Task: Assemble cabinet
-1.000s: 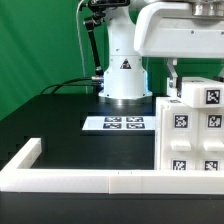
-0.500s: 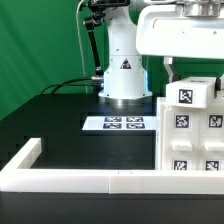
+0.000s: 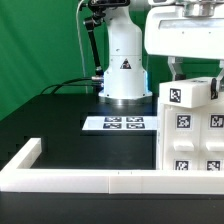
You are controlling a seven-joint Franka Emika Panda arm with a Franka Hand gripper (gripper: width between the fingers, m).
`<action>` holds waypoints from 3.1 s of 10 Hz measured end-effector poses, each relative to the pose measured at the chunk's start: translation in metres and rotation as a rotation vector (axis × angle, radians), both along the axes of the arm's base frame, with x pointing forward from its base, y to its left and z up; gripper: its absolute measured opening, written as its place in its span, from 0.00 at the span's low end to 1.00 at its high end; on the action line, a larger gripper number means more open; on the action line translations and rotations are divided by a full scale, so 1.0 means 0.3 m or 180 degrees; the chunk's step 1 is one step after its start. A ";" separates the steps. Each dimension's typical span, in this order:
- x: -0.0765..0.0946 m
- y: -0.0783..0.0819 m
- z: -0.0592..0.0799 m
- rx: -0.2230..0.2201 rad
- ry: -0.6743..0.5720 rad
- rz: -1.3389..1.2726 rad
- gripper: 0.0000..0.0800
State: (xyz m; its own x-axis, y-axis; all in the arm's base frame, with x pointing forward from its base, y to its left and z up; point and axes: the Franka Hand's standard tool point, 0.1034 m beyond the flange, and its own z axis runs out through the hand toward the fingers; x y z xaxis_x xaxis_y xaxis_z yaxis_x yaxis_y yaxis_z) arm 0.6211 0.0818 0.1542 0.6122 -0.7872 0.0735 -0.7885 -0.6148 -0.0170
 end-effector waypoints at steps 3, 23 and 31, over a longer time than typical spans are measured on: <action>-0.004 -0.003 0.000 0.0043 -0.0010 -0.0695 0.69; -0.033 0.019 0.085 0.0530 0.0090 -0.3178 0.99; -0.034 0.021 0.074 0.0516 0.0093 -0.3163 1.00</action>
Offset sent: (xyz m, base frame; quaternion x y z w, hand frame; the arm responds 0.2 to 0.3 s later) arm -0.0028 -0.0066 0.0020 -0.0035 0.0140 0.2028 0.9791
